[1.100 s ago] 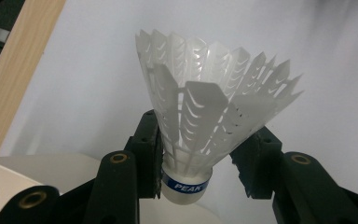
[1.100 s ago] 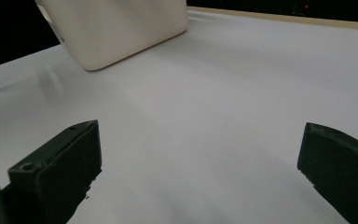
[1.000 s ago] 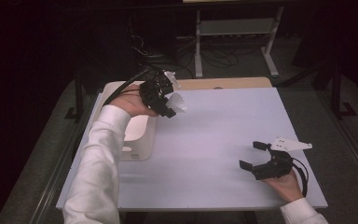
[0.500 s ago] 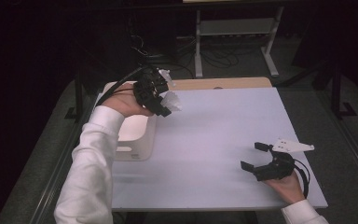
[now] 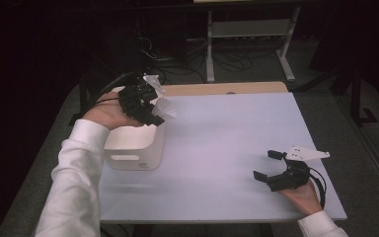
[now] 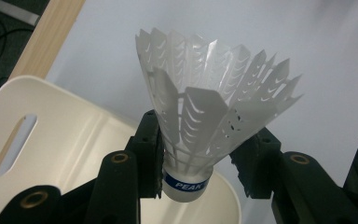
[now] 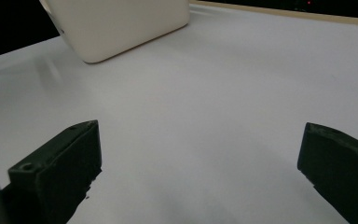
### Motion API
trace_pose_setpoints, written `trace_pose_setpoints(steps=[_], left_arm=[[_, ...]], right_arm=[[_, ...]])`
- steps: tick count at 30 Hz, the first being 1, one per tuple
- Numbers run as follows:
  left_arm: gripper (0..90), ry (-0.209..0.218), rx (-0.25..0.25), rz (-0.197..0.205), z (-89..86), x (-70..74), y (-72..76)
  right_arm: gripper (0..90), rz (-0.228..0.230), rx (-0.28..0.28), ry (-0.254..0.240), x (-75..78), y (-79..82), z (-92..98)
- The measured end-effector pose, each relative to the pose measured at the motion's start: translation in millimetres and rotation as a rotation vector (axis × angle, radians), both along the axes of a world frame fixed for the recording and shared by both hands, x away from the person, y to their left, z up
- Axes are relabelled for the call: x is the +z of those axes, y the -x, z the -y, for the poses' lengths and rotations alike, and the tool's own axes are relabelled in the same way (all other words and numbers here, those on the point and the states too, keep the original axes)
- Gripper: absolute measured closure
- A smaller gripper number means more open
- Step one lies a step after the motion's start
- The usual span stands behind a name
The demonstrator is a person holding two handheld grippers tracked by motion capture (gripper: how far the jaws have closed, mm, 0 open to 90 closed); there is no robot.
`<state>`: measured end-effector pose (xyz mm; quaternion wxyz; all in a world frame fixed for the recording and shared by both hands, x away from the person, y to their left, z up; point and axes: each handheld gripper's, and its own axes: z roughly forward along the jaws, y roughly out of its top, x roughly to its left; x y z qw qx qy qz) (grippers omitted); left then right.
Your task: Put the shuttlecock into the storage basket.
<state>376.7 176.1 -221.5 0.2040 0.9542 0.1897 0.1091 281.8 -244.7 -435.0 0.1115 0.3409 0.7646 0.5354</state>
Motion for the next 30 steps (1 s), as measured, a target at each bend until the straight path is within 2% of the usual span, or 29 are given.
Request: trace_pose_setpoints(steps=[4,15,23,25,26,27,30], left_arm=[[57.5,0.02,0.018,0.004,-7.9,2.0,1.6],[58.2,0.02,0.038,0.009,-22.9,3.4,5.6],[58.5,0.036,0.077,-0.011,-40.9,1.3,9.0],[58.8,0.024,0.07,0.008,-44.2,-0.9,10.4],[58.9,0.032,0.06,0.016,-45.7,-1.9,11.9],[58.9,0.048,0.039,0.011,-47.9,-2.4,13.7],[58.8,0.059,0.037,-0.003,-50.7,-5.9,15.8]], right_arm=[[0.0,0.001,-0.001,0.003,0.2,0.6,-0.4],[0.0,-0.002,-0.006,0.005,0.4,0.9,-0.6],[0.0,-0.003,-0.01,0.005,0.4,1.2,-0.7],[0.0,0.003,-0.011,0.005,0.4,0.9,-0.5],[0.0,0.001,-0.011,0.004,0.5,0.9,-0.5],[0.0,-0.001,-0.013,0.004,0.4,1.0,-0.5],[0.0,0.001,-0.012,0.004,0.4,1.5,-0.7]])
